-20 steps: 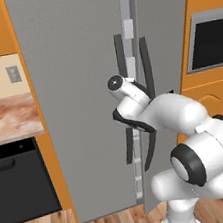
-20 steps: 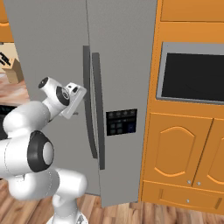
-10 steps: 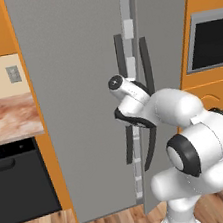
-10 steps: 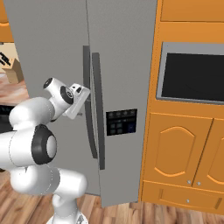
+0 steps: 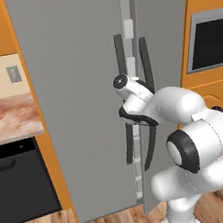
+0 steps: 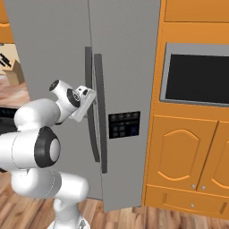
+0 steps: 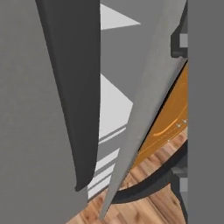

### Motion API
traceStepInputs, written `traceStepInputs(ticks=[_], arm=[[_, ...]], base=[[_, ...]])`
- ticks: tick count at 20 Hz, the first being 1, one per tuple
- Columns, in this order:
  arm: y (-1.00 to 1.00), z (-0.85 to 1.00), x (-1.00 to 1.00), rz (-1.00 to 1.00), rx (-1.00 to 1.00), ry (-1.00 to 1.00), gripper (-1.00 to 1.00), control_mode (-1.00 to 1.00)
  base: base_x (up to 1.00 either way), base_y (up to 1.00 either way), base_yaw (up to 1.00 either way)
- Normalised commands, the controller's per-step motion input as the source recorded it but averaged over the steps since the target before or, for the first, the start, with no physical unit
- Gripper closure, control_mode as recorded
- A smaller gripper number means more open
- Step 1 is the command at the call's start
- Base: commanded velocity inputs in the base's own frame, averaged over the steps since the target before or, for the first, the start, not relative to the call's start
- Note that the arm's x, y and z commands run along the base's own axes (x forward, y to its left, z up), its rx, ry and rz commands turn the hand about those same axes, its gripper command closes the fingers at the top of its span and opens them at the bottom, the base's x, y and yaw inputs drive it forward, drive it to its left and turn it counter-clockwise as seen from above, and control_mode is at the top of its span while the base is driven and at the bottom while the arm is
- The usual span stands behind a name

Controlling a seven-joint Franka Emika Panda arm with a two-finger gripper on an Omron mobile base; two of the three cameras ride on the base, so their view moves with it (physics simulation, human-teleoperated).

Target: Retrieve a lemon from the fridge and place it on the cutting board with the fish.

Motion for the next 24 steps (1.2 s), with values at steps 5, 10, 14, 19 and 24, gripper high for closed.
traceStepInputs(ticks=[5, 10, 14, 19, 24], arm=[[-0.5, 0.0, -0.1, -0.04, 0.0, 0.02, -1.0, -1.0], [-0.93, 0.0, -0.43, -0.16, 0.0, 0.08, -1.0, -1.0], [-1.0, 0.0, -0.57, -0.25, 0.0, 0.14, -1.0, -1.0], [-1.0, 0.0, -0.63, -0.29, 0.0, 0.16, -1.0, -1.0], [-1.0, -0.01, -0.36, -0.3, 0.0, 0.21, -1.0, -1.0]], base=[[0.0, 0.0, 0.0], [0.0, 0.0, 0.0], [0.0, 0.0, 0.0], [0.0, 0.0, 0.0], [0.0, 0.0, 0.0]])
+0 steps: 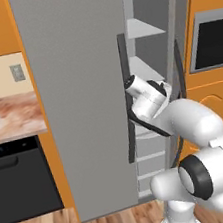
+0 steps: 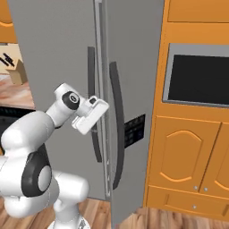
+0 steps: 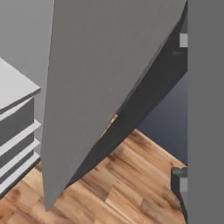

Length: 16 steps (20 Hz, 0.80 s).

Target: Retrieve a lemon from the fridge and place it on the cutting board with the fish.

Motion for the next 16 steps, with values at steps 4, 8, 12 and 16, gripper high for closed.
traceStepInputs(ticks=[4, 8, 12, 16], arm=[[-1.0, -0.03, -0.1, -0.33, 0.0, 0.24, -1.0, -1.0], [-1.0, -0.09, 0.0, -0.35, 0.0, 0.21, -1.0, -1.0], [-1.0, -0.11, 0.0, -0.37, 0.0, 0.2, -1.0, -1.0], [-0.89, -0.07, -0.36, -0.32, 0.03, 0.04, -1.0, -1.0]], base=[[0.0, 0.0, 0.0], [0.0, 0.0, 0.0], [0.0, 0.0, 0.0], [0.0, 0.0, 0.0]])
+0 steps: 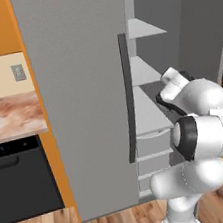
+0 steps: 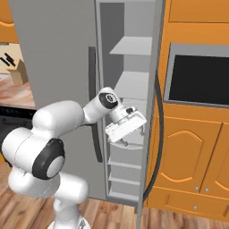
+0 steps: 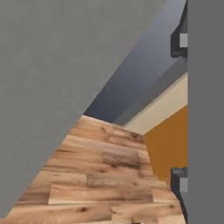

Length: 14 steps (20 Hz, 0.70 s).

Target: Retrieve a lemon from the fridge and place it on the cutting board with the fish.

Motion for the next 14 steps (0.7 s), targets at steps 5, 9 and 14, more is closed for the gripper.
traceStepInputs(ticks=[5, 9, 14], arm=[[0.6, 0.23, -0.95, -0.16, 0.0, -0.25, -1.0, -1.0], [1.0, 0.26, -0.2, -0.15, -0.04, -0.25, -1.0, -1.0], [1.0, 0.01, 0.15, -0.27, 0.02, -0.31, -1.0, -1.0]], base=[[0.0, 0.0, 0.0], [0.0, 0.0, 0.0], [0.0, 0.0, 0.0]])
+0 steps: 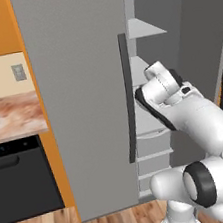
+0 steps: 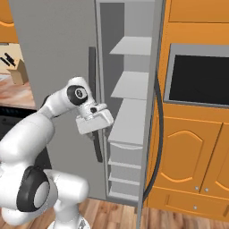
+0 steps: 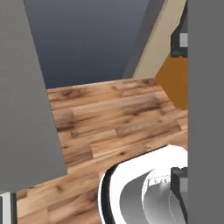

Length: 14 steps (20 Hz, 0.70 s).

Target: Retrieve a lemon from the fridge and place it on the cutting board with the fish.

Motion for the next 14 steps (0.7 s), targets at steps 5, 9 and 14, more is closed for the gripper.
traceStepInputs(ticks=[5, 9, 14], arm=[[0.93, 0.0, 0.54, -0.41, 0.23, -0.28, -1.0, -1.0], [0.79, 0.0, 0.45, -0.44, 0.33, -0.46, -1.0, -1.0], [0.51, 0.0, 0.06, -0.21, 0.15, -0.7, -1.0, -1.0]], base=[[0.0, 0.0, 0.0], [0.0, 0.0, 0.0], [0.0, 0.0, 0.0]])
